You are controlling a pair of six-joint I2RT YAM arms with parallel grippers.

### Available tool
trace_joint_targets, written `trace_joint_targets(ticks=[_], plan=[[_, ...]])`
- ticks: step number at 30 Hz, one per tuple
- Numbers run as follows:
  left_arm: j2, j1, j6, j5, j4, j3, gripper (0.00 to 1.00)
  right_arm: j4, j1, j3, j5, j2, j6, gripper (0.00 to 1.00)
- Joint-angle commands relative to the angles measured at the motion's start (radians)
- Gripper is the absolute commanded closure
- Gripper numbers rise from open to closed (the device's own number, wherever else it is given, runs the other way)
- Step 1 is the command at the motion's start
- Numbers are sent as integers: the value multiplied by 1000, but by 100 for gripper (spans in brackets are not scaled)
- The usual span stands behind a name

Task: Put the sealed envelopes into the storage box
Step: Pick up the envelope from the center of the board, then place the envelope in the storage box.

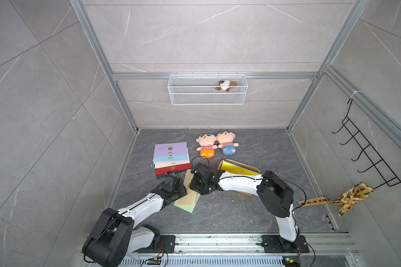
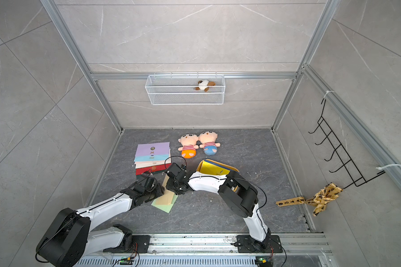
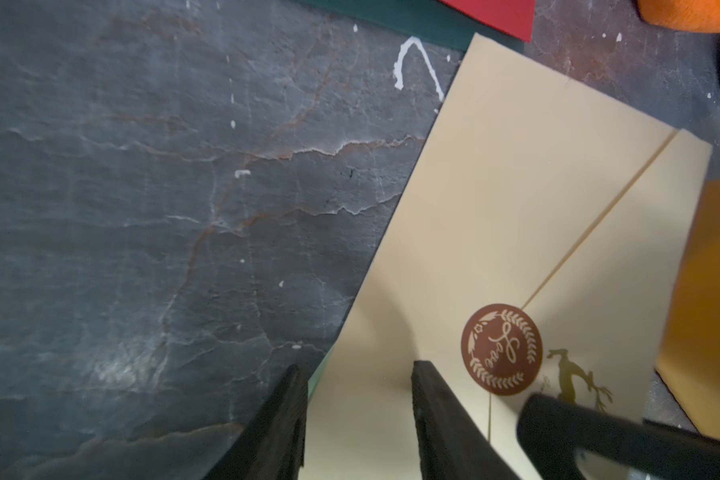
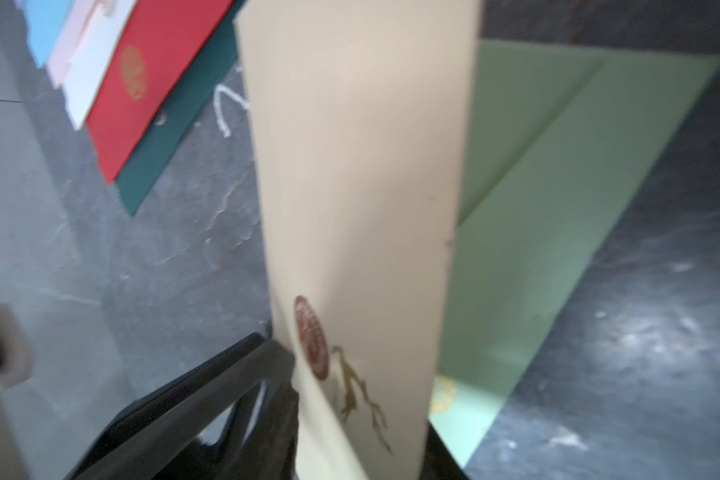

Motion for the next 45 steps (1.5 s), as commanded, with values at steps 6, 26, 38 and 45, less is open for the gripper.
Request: trace_joint_targets(ticks=[6, 26, 38, 45], plan=[[15, -6, -18, 40, -81, -33, 53, 63, 7, 3, -51, -55, 24, 65], [-275, -6, -37, -76, -258, 80, 38, -480, -36, 329, 96, -172, -749, 100], [-299, -6, -24, -66, -308, 129, 37, -1035, -279, 520, 139, -356, -1472, 100], [-296, -6, -18, -65, -308, 129, 37, -1200, -313, 516, 298, -277, -1661, 100]])
